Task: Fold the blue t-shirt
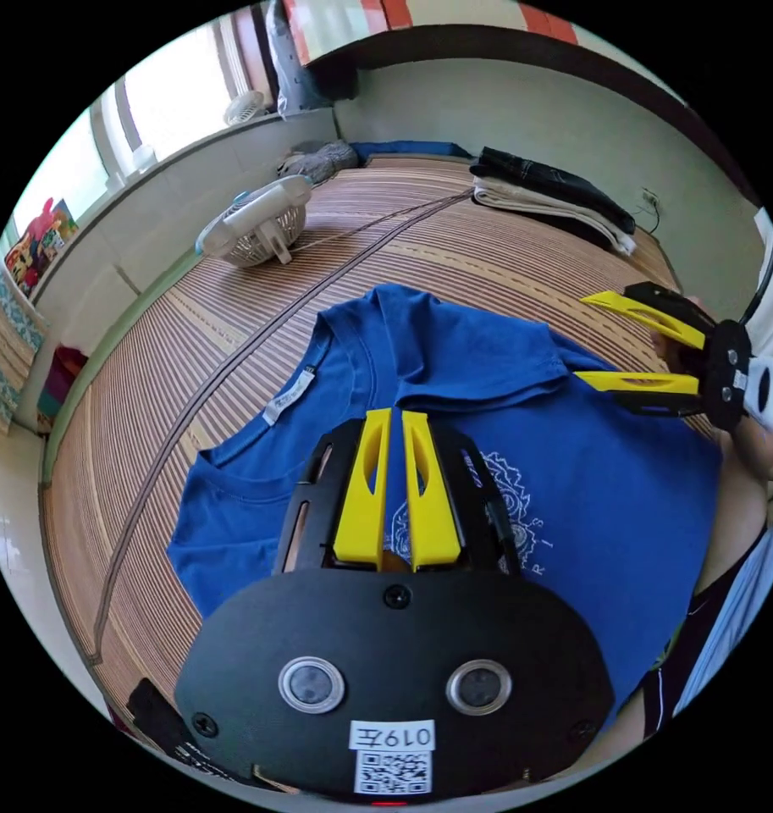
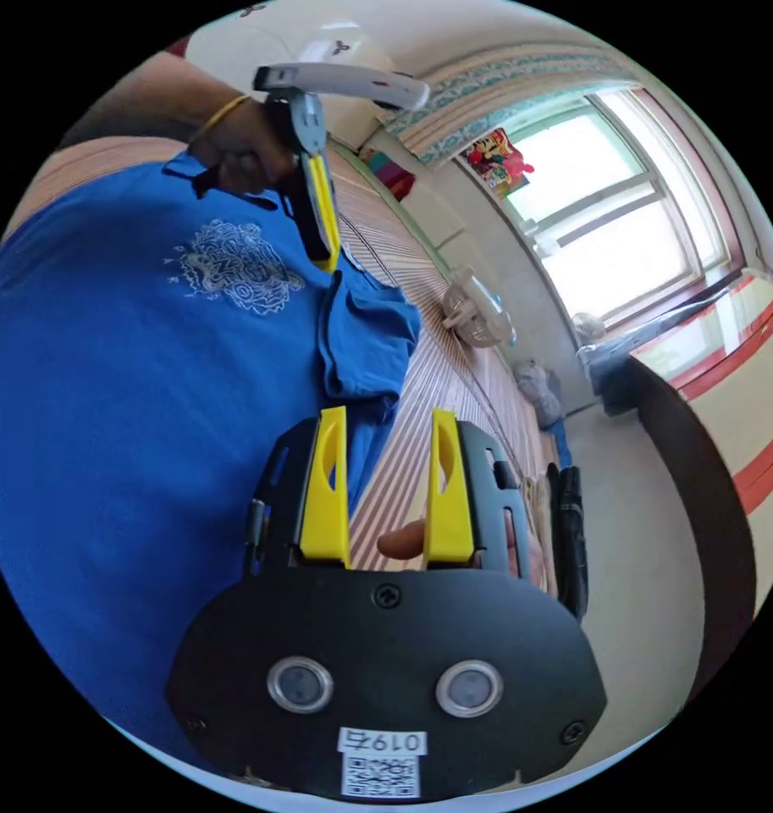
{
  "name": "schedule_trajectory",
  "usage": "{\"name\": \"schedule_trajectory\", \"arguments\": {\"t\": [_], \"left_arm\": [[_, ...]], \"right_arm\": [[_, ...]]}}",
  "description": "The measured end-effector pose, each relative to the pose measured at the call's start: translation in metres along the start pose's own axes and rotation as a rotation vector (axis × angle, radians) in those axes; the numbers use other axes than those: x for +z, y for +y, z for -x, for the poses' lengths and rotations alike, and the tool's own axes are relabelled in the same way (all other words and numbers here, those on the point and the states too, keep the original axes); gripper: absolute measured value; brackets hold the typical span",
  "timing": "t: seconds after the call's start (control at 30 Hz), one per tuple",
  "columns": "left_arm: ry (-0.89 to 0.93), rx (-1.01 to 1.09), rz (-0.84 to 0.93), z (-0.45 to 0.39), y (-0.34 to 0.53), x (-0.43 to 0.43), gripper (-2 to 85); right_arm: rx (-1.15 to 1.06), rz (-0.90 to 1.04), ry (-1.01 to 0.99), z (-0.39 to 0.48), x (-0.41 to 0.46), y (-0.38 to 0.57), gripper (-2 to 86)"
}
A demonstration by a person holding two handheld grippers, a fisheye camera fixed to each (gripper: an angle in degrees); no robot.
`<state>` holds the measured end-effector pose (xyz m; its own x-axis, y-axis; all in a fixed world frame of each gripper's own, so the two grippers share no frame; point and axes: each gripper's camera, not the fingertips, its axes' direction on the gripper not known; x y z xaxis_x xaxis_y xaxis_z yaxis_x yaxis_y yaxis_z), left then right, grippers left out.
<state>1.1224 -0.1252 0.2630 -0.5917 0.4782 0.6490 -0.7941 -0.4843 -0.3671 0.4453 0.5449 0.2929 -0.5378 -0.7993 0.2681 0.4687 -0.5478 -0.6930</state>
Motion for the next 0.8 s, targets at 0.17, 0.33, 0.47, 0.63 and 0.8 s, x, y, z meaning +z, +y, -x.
{"name": "schedule_trajectory", "arguments": {"t": [0.17,0.33,0.47,0.63,0.8], "left_arm": [[0.021,-0.046,-0.086,-0.025,0.014,-0.01,0.9],[0.139,-0.007,-0.186,-0.076,-0.018,0.003,0.7],[0.063,0.069,-0.035,-0.113,-0.04,0.054,0.7],[0.149,0.017,-0.042,-0.117,-0.035,0.075,0.7],[0.178,0.01,-0.068,-0.13,-0.043,0.087,0.8]], "right_arm": [[-0.024,0.025,0.023,0.002,0.019,0.005,13.9],[-0.007,0.067,0.084,0.01,0.036,0.003,12.8],[0.052,0.099,0.091,0.004,0.046,0.008,11.6],[0.146,0.098,0.063,-0.009,0.054,0.012,11.2],[0.167,0.092,0.112,-0.009,0.055,0.019,6.4]]}}
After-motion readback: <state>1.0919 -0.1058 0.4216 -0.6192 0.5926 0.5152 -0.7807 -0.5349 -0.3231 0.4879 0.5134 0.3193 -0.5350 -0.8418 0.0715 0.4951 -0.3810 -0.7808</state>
